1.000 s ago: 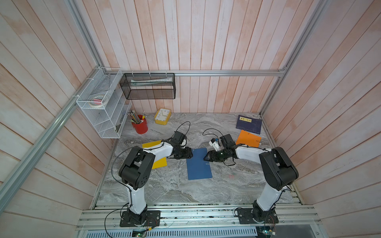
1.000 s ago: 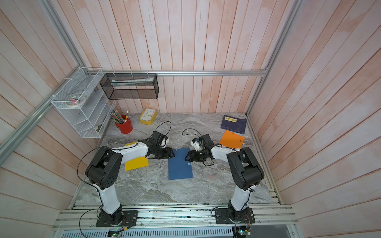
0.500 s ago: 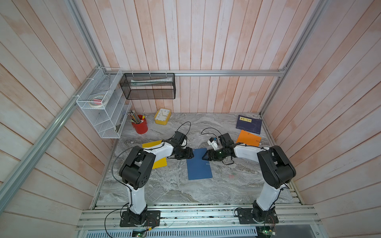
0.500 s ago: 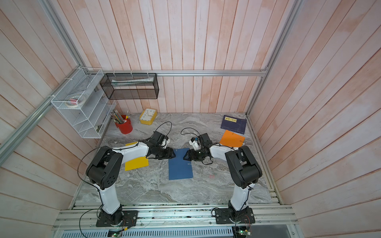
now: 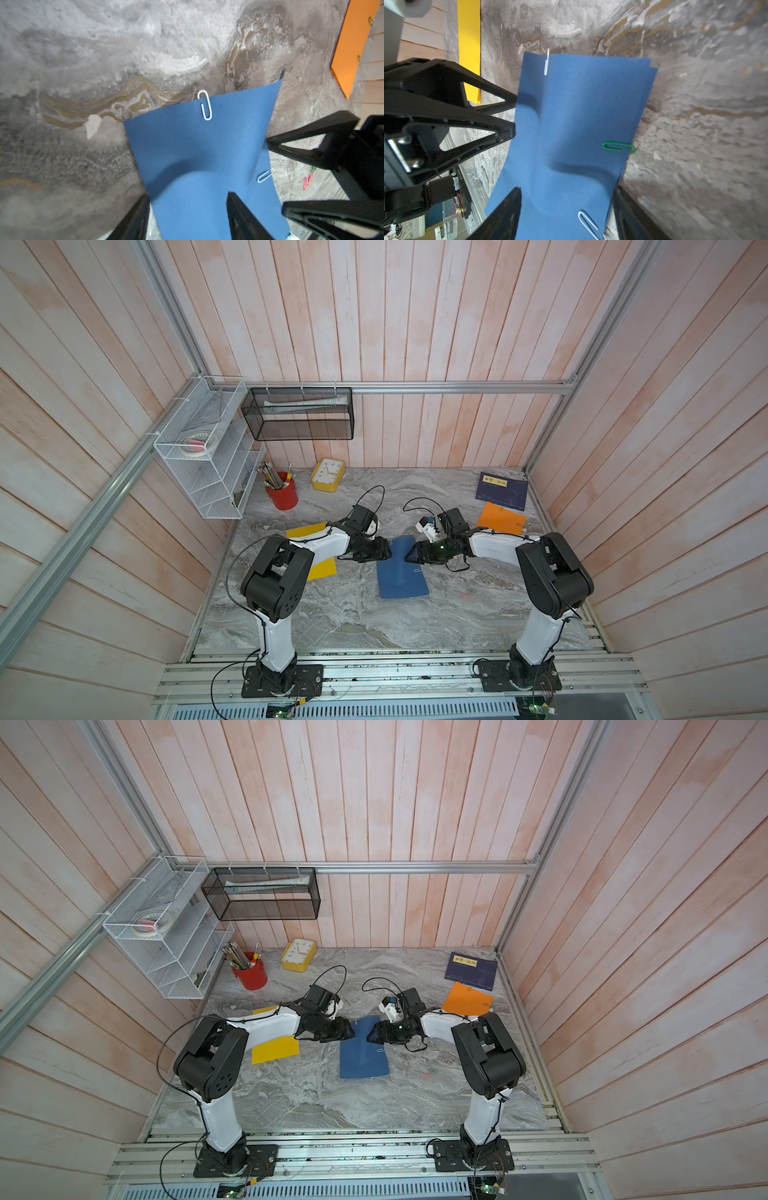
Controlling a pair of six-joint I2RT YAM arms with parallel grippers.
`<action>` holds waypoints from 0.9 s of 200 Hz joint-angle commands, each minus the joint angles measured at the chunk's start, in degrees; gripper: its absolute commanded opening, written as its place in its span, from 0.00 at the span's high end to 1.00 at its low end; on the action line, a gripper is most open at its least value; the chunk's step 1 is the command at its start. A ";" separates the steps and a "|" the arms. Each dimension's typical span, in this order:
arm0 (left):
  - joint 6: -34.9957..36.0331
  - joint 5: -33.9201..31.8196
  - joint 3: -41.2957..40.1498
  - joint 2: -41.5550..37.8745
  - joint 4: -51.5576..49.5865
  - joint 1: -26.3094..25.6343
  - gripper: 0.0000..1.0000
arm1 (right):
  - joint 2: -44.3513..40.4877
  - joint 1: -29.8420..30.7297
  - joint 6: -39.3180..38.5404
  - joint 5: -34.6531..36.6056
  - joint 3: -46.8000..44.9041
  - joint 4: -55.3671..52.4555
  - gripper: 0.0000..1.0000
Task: Unclip the paperclips from the documents
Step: Pick up the document from the center of the board.
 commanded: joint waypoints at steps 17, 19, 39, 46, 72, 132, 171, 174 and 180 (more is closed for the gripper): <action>-1.39 0.38 -1.35 -0.08 0.71 -0.34 0.38 | 3.16 0.70 -0.20 2.20 -1.18 -4.04 0.27; -1.47 0.28 -1.37 -0.13 0.71 -0.34 0.38 | 3.09 0.70 -0.21 2.29 -1.16 -4.19 0.27; -1.67 -1.08 -1.99 -1.38 0.48 -0.33 0.38 | 1.93 0.55 -0.05 3.45 -1.59 -4.76 0.27; -1.75 -1.52 -2.33 -1.77 0.37 -0.29 0.38 | 1.29 0.44 0.04 3.64 -1.93 -4.87 0.27; -1.67 -3.22 -3.34 -3.18 -0.80 -0.21 0.38 | -0.70 -0.05 -0.09 4.64 -2.63 -6.20 0.27; -3.21 -3.69 -6.34 -7.51 -2.51 -0.34 0.38 | -4.60 -0.10 0.58 3.80 -5.40 -7.52 0.27; -5.33 -1.15 -8.03 -8.93 -3.90 -1.97 0.38 | -6.63 1.97 1.29 2.60 -8.45 -8.20 0.27; -5.52 -1.06 -8.21 -8.89 -4.00 -2.22 0.38 | -6.78 2.14 1.42 2.69 -8.78 -8.09 0.27; -5.85 -0.96 -8.55 -8.88 -4.23 -2.63 0.39 | -7.01 2.44 1.77 2.65 -9.27 -8.06 0.27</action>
